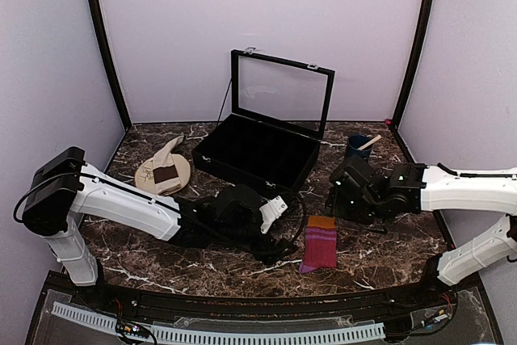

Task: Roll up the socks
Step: Fold at the center of the board, then move the sock to the center of the board.

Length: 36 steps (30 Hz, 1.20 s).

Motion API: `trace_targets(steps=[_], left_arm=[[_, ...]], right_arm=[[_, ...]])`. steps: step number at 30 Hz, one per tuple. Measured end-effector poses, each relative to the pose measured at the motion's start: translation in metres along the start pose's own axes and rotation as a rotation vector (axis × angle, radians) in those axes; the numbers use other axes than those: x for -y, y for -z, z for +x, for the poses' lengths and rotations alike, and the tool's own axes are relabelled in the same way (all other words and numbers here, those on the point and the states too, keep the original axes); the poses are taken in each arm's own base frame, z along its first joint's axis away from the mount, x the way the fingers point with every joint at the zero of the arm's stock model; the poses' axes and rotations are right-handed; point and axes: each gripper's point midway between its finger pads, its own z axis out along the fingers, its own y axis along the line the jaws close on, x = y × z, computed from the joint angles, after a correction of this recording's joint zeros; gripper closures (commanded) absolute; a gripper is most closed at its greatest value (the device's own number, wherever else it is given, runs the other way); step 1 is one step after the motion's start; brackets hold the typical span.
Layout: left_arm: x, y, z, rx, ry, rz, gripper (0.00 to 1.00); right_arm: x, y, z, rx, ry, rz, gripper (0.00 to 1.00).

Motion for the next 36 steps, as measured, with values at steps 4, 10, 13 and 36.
trace_targets(steps=[4, 10, 13, 36], left_arm=[[0.009, -0.002, -0.004, -0.022, -0.024, 0.029, 0.21], [0.014, -0.01, -0.011, -0.027, -0.029, 0.038, 0.23], [0.009, -0.01, -0.006, -0.042, -0.008, 0.006, 0.23], [-0.043, 0.064, 0.019, 0.003, 0.175, -0.26, 0.23]], right_arm=[[0.008, -0.001, 0.002, 0.001, 0.075, 0.034, 0.46], [0.019, -0.014, 0.023, -0.035, 0.156, 0.019, 0.8], [0.019, -0.023, 0.04, -0.092, 0.176, -0.004, 0.83], [-0.09, -0.062, 0.136, -0.292, 0.324, -0.233, 0.85]])
